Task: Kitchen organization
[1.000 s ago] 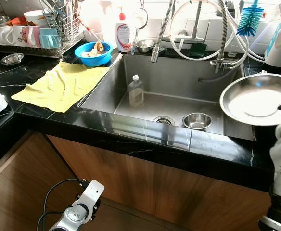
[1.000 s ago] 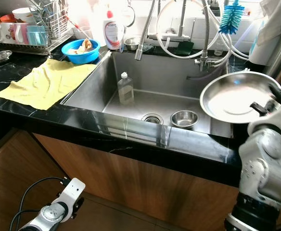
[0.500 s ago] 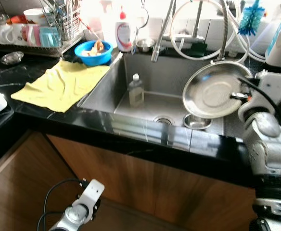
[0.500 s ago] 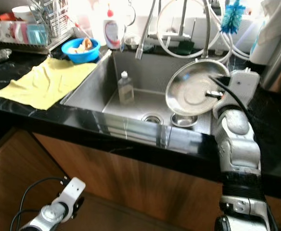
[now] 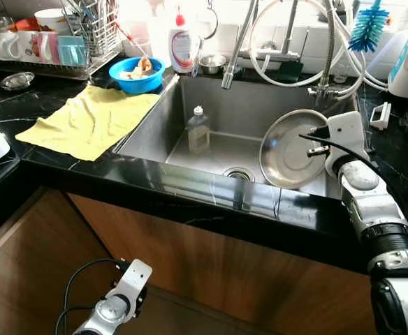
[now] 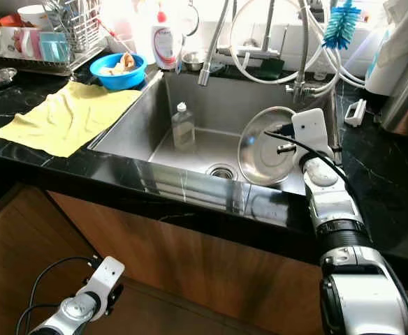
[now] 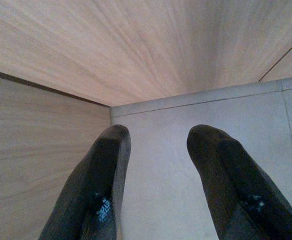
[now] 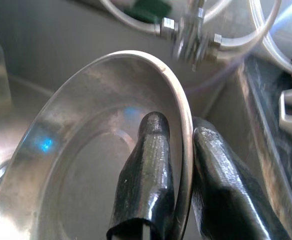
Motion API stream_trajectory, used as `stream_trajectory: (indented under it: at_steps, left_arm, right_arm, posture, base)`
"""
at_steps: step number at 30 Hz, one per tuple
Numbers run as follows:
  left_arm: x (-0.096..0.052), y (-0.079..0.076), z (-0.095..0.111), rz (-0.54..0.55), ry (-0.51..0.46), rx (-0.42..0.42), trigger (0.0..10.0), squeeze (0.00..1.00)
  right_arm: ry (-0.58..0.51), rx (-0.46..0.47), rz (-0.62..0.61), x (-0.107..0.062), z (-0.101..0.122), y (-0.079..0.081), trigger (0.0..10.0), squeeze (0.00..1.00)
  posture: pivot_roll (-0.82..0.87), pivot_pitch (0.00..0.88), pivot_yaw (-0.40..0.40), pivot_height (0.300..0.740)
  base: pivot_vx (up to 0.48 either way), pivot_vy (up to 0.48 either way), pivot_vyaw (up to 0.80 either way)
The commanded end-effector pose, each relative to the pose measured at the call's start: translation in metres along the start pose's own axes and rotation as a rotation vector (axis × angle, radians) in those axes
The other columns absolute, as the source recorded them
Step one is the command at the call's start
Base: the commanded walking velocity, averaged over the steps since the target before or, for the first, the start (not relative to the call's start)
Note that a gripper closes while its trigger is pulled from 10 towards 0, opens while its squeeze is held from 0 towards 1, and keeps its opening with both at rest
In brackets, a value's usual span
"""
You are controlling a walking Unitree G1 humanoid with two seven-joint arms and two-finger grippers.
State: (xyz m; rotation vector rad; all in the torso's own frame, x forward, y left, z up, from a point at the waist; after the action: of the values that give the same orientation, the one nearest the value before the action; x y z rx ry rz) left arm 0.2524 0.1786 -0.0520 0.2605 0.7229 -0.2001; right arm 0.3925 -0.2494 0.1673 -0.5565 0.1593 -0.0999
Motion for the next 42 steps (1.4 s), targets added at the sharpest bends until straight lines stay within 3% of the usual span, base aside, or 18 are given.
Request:
stream_trajectory:
  at_steps: [1,3,5,7,8,9,10,25,26,27,35,38,42]
  left_arm:
    - [0.000,0.003,0.000,0.015,-0.006,-0.019,10.0,0.00]
    - [0.000,0.003,0.001,0.016,-0.007,-0.021,10.0,0.00]
    - [0.000,0.003,0.001,0.017,-0.008,-0.021,10.0,0.00]
    - [0.000,0.003,0.001,0.018,-0.008,-0.023,10.0,0.00]
    - [0.000,0.003,0.001,0.018,-0.008,-0.023,10.0,0.00]
    - [0.000,0.003,0.001,0.018,-0.008,-0.023,10.0,0.00]
    - [0.000,0.003,0.001,0.018,-0.008,-0.023,10.0,0.00]
    - [-0.001,0.004,-0.001,0.018,-0.002,-0.020,10.0,0.00]
    - [-0.001,0.004,-0.001,0.018,-0.002,-0.019,10.0,0.00]
    - [-0.001,0.005,-0.001,0.018,-0.003,-0.019,10.0,0.00]
    - [-0.001,0.005,-0.001,0.018,-0.002,-0.019,10.0,0.00]
    - [-0.001,0.004,-0.002,0.018,-0.006,-0.021,10.0,0.00]
    - [-0.001,0.004,0.000,0.020,-0.012,-0.027,10.0,0.00]
  right_arm:
    - [-0.028,-0.011,-0.004,0.003,0.009,-0.004,10.0,0.00]
    - [-0.018,-0.014,0.010,0.004,0.006,-0.001,10.0,0.01]
    - [-0.012,-0.010,0.023,0.005,0.005,0.001,10.0,0.19]
    - [-0.004,0.002,0.040,0.005,0.002,0.005,10.0,0.20]
    - [0.000,0.006,0.042,0.005,0.000,0.005,10.0,0.41]
    - [0.006,0.009,0.044,0.006,-0.001,0.006,10.0,0.77]
    - [0.011,0.010,0.047,0.006,-0.003,0.007,10.0,1.00]
    - [0.007,0.023,0.050,0.006,-0.004,0.014,10.0,1.00]
    - [-0.001,0.026,0.047,0.007,-0.002,0.014,10.0,0.54]
    - [-0.016,0.031,0.040,0.007,0.001,0.013,10.0,0.00]
    - [-0.046,0.048,0.028,0.008,0.007,0.011,10.0,0.00]
    - [-0.279,0.121,-0.043,0.002,0.047,0.007,10.0,0.00]
    - [-0.351,0.130,-0.056,-0.010,0.052,0.014,10.0,0.00]
  posture:
    - [-0.06,0.000,0.026,0.740]
    - [-0.05,0.000,0.025,0.740]
    - [-0.05,0.000,0.025,0.740]
    - [-0.05,0.000,0.025,0.740]
    - [-0.05,0.000,0.025,0.740]
    - [-0.05,0.000,0.025,0.740]
    - [-0.05,0.000,0.024,0.740]
    - [-0.05,0.000,0.025,0.740]
    - [-0.05,0.000,0.025,0.740]
    - [-0.05,0.000,0.026,0.740]
    - [-0.05,0.000,0.027,0.740]
    - [-0.05,0.000,0.030,0.740]
    - [-0.05,0.000,0.030,0.740]
  base:
    - [0.000,0.000,0.00]
    - [0.000,0.000,0.00]
    - [0.000,0.000,0.00]
    - [0.000,0.000,0.00]
    - [0.000,0.000,0.00]
    - [0.000,0.000,0.00]
    - [0.000,0.000,0.00]
    - [0.000,0.000,0.00]
    - [0.000,0.000,0.00]
    - [0.000,0.000,0.00]
    - [0.000,0.000,0.00]
    - [0.000,0.000,0.00]
    - [0.000,0.000,0.00]
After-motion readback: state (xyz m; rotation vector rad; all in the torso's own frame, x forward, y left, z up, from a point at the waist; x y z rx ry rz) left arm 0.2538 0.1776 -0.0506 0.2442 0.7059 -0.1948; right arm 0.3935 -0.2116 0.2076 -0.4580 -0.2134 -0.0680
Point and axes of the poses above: a point about 5 cm out from each wrist's last joint towards the gripper, its own x axis pointing out of the wrist towards the gripper, its own z axis along the axis of the wrist's last joint, y = z × x, the point moved 1 cm from there along x, pointing out of the wrist towards the gripper, and after that the axes turned 11 degrees about -x, right-handed, at the moved point
